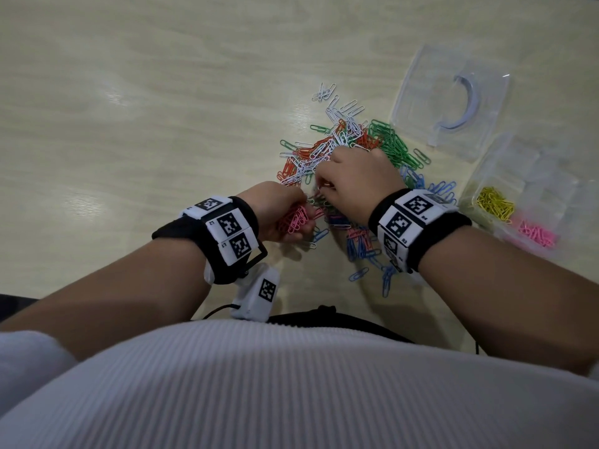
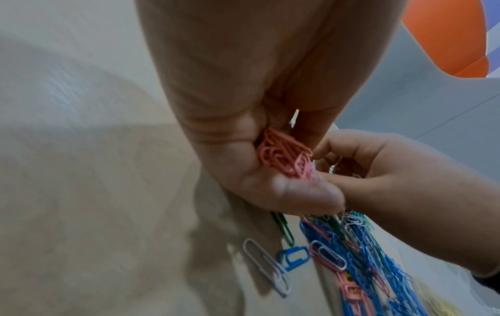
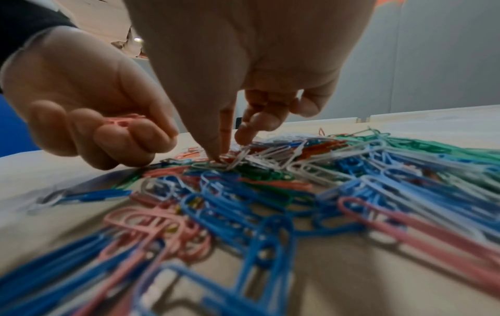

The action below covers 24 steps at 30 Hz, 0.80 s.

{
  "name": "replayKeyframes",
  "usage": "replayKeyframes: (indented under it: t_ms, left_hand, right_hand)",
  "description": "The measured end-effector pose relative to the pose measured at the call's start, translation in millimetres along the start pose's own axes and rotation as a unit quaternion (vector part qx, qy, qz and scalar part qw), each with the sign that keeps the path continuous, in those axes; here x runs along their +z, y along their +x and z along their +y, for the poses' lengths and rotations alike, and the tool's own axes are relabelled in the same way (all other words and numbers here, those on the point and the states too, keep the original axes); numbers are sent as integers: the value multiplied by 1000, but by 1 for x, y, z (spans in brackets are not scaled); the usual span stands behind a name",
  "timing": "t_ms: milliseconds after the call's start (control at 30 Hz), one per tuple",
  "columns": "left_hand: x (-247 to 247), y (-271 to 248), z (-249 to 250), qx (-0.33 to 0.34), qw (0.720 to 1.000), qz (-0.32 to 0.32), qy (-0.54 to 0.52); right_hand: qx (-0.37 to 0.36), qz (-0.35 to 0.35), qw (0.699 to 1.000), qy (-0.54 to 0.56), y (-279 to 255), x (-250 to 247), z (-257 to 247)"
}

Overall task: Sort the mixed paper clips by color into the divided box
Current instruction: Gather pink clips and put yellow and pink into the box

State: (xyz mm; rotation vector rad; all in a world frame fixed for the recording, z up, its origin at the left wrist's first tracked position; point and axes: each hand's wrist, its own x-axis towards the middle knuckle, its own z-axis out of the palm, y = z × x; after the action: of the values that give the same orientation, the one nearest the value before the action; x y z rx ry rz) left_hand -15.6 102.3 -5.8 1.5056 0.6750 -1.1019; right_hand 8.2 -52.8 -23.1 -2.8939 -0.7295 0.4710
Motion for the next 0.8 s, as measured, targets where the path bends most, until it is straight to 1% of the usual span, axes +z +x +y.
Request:
replayKeyframes:
  t_ms: [133,333,500,567,633,700,800]
  left_hand:
    - [-7,2,-2,0,1000,2,0]
    - [-3,3,-2,6,1000,5,4]
    - [-5,3,-1,10,1000,14,0]
    - [-5,4,-2,11,1000,16,-3]
    - [-5,6,-3,12,1000,17,-13]
    - [-1,7,-3,14,999,23,-31]
    - [3,8,-1,20,998,32,-60]
  right_hand:
    - [22,4,1000,1,-4,-2,6]
    - [-2,-13,1000,-2,-2,-2,3]
    - [1,-1,1000,-23,1,-1,1]
    - [14,6,1000,6,-1,-1,2]
    - [22,20,997,73,-5,-4,2]
    - [-4,37,989,144,-9,-8,-5]
    - [-61,26,985,160,-12,-9,-17]
